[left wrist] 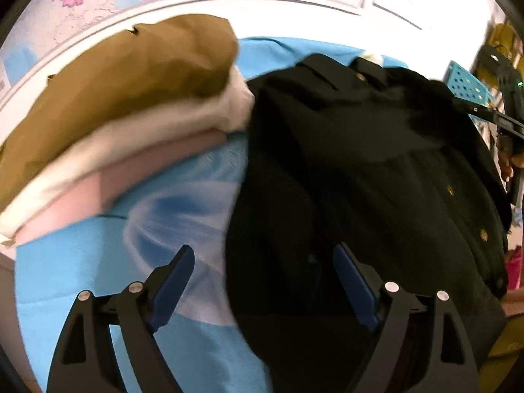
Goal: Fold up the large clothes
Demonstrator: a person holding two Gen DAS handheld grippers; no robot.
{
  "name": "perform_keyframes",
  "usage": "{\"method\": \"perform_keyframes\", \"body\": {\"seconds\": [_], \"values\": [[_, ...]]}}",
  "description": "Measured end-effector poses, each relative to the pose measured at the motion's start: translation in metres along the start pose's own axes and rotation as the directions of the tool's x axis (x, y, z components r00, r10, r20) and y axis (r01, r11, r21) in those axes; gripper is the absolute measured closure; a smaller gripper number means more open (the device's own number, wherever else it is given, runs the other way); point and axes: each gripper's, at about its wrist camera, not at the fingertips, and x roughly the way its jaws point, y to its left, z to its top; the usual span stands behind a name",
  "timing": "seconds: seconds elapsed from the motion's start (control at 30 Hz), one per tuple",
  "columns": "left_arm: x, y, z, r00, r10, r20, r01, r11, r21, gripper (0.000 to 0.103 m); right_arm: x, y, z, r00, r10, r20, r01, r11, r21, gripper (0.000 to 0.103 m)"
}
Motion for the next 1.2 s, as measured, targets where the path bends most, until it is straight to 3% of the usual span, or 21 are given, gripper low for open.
{"method": "perform_keyframes", "body": {"seconds": [0.1,0.2,0.37,0.43,0.47,0.53,0.6,0.67,0.73,0.77,0.8,0.83,0.87,0.9,0.93,0.97,1.0,1.03,1.1,1.13,1.2], "values": [[0.003,-0.01,-0.001,1.0,0.024,0.013,-0.024,0.999,0.037,0.021,0.01,0.057,0.0,0.996,0.088,-0.021,-0.09,0.987,-0.129,0.036],[0.007,-0.014,0.002,0.998,0.056,0.014,-0.057,0.997,0.056,0.026,0.022,0.078,0.003,1.0,-0.019,-0.014,0.015,0.971,-0.237,0.035],[0.002,-0.002,0.001,0.998,0.038,0.041,-0.039,0.999,0.015,0.029,0.0,0.006,0.006,0.98,-0.199,0.016,0.2,0.98,-0.02,0.033],[-0.001,0.004,0.001,0.999,0.013,0.05,-0.012,1.0,-0.012,0.028,-0.015,-0.029,0.004,0.963,-0.27,0.014,0.269,0.961,0.064,0.015],[-0.001,0.006,0.003,0.999,0.006,0.054,-0.005,1.0,-0.019,0.028,-0.02,-0.054,0.002,0.948,-0.317,0.001,0.315,0.941,0.122,0.014],[-0.002,0.008,0.005,0.998,-0.011,0.062,0.013,0.999,-0.029,0.028,-0.021,-0.093,-0.002,0.949,-0.312,-0.044,0.313,0.923,0.222,0.014],[-0.004,0.006,0.009,0.997,-0.036,0.069,0.038,0.999,-0.031,0.026,-0.015,-0.121,-0.009,0.965,-0.251,-0.074,0.261,0.909,0.325,0.015],[-0.007,0.0,0.009,0.995,-0.067,0.074,0.068,0.998,-0.005,0.02,-0.001,-0.138,-0.015,0.976,-0.194,-0.101,0.218,0.909,0.355,0.026],[-0.003,-0.008,0.012,0.996,-0.063,0.067,0.061,0.998,0.022,0.02,0.014,-0.146,-0.019,0.968,-0.203,-0.147,0.243,0.903,0.353,0.065],[0.001,-0.011,0.014,0.997,-0.054,0.057,0.052,0.998,0.033,0.02,0.016,-0.148,-0.02,0.962,-0.226,-0.153,0.266,0.901,0.343,0.068],[0.007,-0.014,0.016,0.998,-0.043,0.036,0.042,0.998,0.047,0.026,0.014,-0.146,-0.021,0.958,-0.243,-0.149,0.281,0.894,0.348,0.068],[0.015,-0.014,0.019,0.999,-0.03,0.013,0.029,0.998,0.054,0.04,0.012,-0.146,-0.021,0.952,-0.269,-0.149,0.305,0.88,0.364,0.065],[0.019,-0.013,0.02,1.0,-0.016,-0.008,0.017,0.998,0.055,0.048,0.012,-0.138,-0.019,0.942,-0.302,-0.149,0.336,0.869,0.363,0.06],[0.028,-0.009,0.023,0.999,0.0,-0.036,0.002,0.999,0.043,0.065,0.006,-0.129,-0.016,0.93,-0.342,-0.137,0.368,0.864,0.343,0.052],[0.033,-0.005,0.025,0.999,-0.014,-0.051,0.015,0.999,0.029,0.07,-0.002,-0.109,-0.011,0.931,-0.353,-0.09,0.364,0.884,0.292,0.051],[0.035,0.0,0.027,0.997,-0.048,-0.056,0.048,0.999,0.009,0.073,-0.005,-0.093,-0.006,0.941,-0.332,-0.059,0.336,0.905,0.261,0.047],[0.031,0.006,0.03,0.997,-0.075,-0.037,0.074,0.997,-0.015,0.084,-0.01,-0.072,-0.002,0.957,-0.291,-0.017,0.287,0.931,0.224,0.04],[0.026,0.013,0.032,0.996,-0.087,-0.016,0.086,0.996,-0.034,0.091,-0.012,-0.05,0.001,0.972,-0.235,0.013,0.229,0.957,0.178,0.04],[0.012,0.033,0.037,0.989,-0.145,0.04,0.148,0.983,-0.106,0.092,-0.008,0.012,0.005,1.0,-0.023,0.016,0.022,1.0,0.018,0.04],[0.008,0.04,0.04,0.984,-0.169,0.057,0.175,0.976,-0.128,0.093,-0.004,0.034,0.007,0.999,0.047,0.006,-0.046,0.998,-0.038,0.04],[0.001,0.054,0.044,0.973,-0.216,0.082,0.228,0.957,-0.181,0.093,0.01,0.095,0.004,0.968,0.24,-0.07,-0.248,0.955,-0.164,0.041]]}}
